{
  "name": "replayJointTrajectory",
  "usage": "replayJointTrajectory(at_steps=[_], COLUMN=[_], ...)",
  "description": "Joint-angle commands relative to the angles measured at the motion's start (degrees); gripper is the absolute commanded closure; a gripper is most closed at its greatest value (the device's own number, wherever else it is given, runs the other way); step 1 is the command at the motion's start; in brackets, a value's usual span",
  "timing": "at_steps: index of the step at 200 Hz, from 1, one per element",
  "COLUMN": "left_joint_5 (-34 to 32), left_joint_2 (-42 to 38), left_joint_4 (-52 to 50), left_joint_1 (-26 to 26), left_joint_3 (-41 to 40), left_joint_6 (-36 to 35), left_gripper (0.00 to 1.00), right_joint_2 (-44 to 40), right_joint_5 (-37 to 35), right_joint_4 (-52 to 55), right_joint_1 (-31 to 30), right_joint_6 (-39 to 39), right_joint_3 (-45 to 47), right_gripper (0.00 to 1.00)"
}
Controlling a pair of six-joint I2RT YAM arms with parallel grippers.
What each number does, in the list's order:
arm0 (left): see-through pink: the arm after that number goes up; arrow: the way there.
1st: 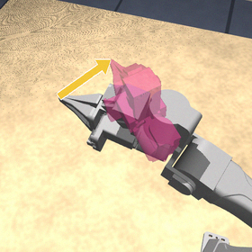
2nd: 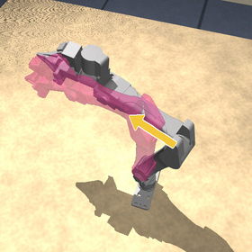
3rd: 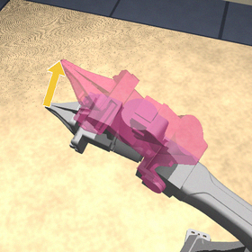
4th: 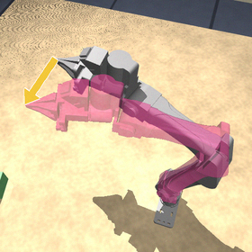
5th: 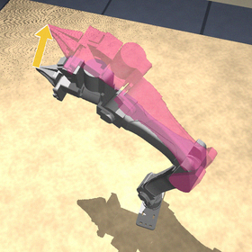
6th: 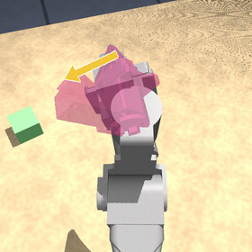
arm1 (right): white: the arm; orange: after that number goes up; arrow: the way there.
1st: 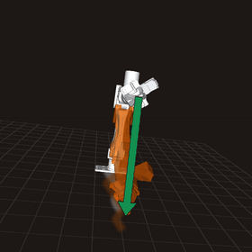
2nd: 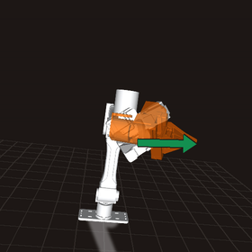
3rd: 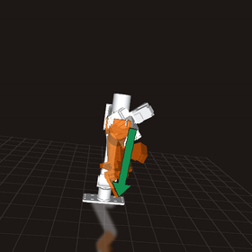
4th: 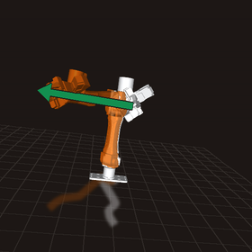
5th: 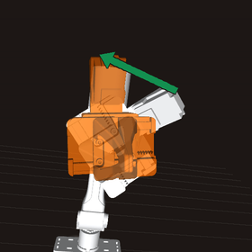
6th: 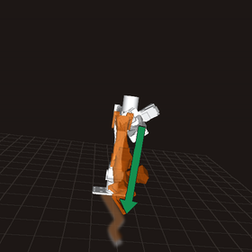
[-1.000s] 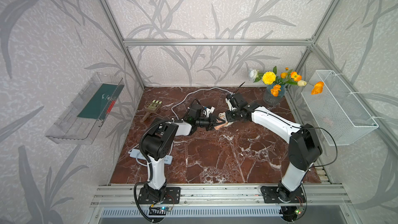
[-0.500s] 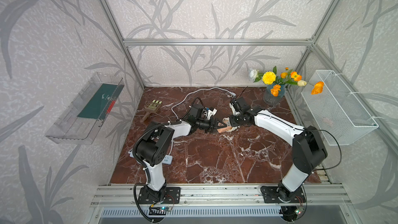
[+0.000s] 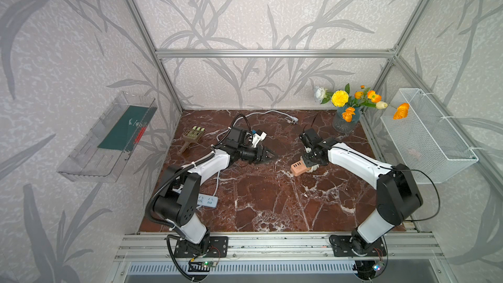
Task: Wrap the cord around the power strip
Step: Place the power strip at the center of the board.
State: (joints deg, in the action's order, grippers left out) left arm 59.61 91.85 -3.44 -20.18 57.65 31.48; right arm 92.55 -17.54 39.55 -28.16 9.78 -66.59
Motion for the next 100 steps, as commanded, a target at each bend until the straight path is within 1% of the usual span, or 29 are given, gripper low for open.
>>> replayJointTrajectory(at_steps=[1,32,63,77,100], left_joint_5=[0.9,1.1,0.5,0.4,0.3], left_joint_2=[-2.8,-3.6,-3.6,-3.6,-4.3], left_joint_4=[-2.9,-3.5,-3.1,-3.2,-3.5], left_joint_1=[2.7,4.0,4.1,4.2,4.5], left_joint_3=[-1.0,-0.8,-1.0,-0.9,-0.7], left_joint_6=[-3.3,-3.7,-3.3,-3.2,-3.2], left_gripper=[0.37,0.37,0.37,0.37,0.37], right_joint_2=[-5.8,-7.6,-6.8,-5.6,-4.8], right_joint_5=[-3.5,-3.6,-3.1,-2.3,-1.6], right_joint_4=[1.0,0.9,-0.7,-1.1,-0.5], right_joint_1=[3.0,5.1,7.0,7.2,7.2], right_joint_6=[-0.5,-0.6,0.4,1.1,2.5], right_joint_3=[2.2,5.8,8.8,9.6,10.4], right_gripper=[1.0,1.0,1.0,0.94,0.79])
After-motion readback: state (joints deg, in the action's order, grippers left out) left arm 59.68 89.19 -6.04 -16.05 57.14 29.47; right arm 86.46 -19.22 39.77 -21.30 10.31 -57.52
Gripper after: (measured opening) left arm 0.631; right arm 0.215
